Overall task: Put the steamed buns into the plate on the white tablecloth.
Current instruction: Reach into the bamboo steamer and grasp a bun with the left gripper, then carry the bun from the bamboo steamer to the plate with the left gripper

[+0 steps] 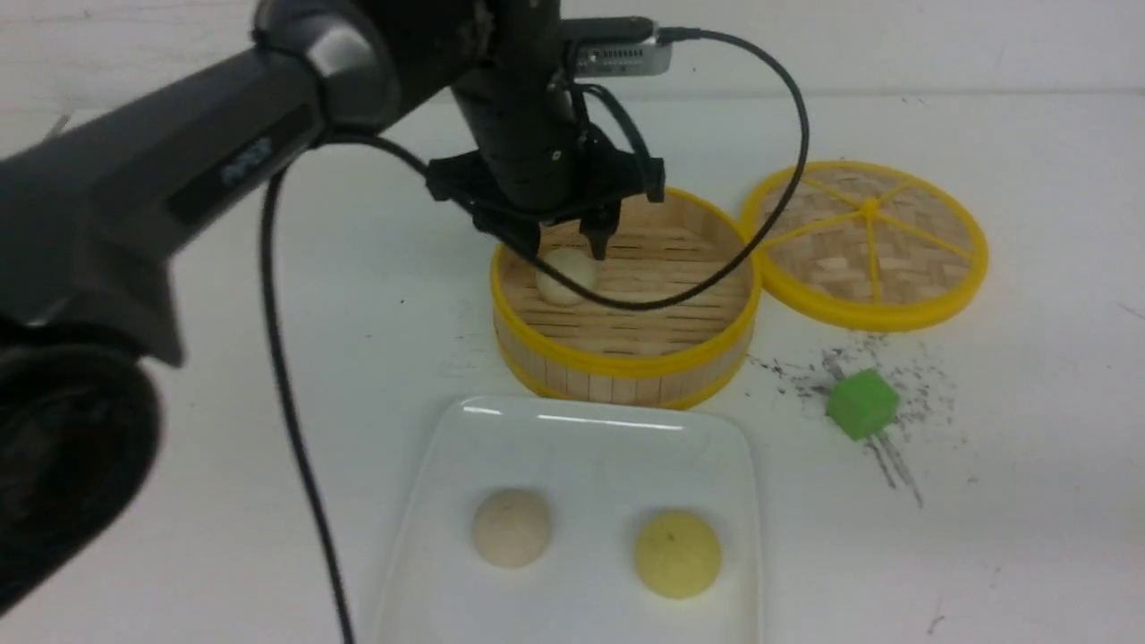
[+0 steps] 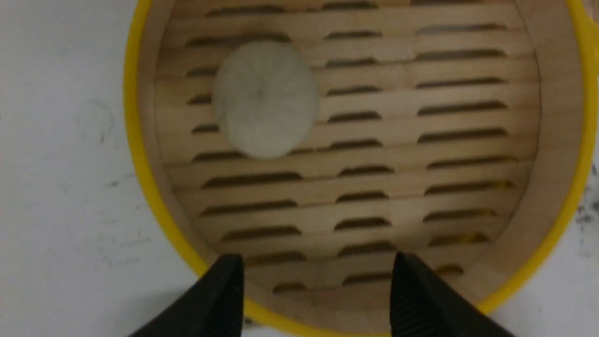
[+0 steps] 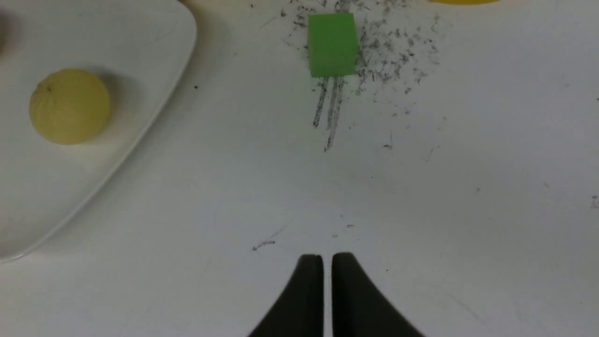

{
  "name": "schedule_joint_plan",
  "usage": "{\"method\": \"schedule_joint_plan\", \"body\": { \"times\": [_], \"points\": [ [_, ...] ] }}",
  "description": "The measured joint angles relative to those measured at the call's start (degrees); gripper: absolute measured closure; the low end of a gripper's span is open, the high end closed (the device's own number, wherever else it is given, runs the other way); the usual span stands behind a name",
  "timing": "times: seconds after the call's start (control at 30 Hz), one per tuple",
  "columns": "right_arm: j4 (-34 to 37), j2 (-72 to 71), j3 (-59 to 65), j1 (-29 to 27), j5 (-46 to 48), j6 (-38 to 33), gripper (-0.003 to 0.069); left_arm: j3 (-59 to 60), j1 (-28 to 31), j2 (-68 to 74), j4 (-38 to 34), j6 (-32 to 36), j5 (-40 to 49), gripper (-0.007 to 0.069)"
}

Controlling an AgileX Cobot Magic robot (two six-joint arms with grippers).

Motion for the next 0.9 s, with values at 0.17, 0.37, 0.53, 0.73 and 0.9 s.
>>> {"method": "schedule_joint_plan", "body": {
  "times": [0.17, 0.37, 0.53, 0.73, 0.9],
  "points": [
    [0.0, 0.0, 0.0, 0.0, 0.0, 0.0, 0.0598, -15.0, 0.1, 12.2, 4.9, -0.6, 4.9, 0.0192],
    [0.0, 0.0, 0.0, 0.0, 0.0, 0.0, 0.0589, -21.7, 0.1, 20.2, 10.2, -0.8, 6.2, 0.0228],
    [0.0, 0.0, 0.0, 0.0, 0.0, 0.0, 0.0582, -22.0, 0.1, 22.1, 8.7, -0.6, 6.2, 0.0372],
    [0.0, 0.0, 0.0, 0.0, 0.0, 0.0, 0.0574, -24.3, 0.0, 20.4, 5.1, 3.8, 7.3, 0.0595],
    [0.6, 0.0, 0.1, 0.0, 0.0, 0.0, 0.0566, -27.2, -0.3, 11.5, 0.3, 7.8, 7.4, 0.0597]
  ]
}}
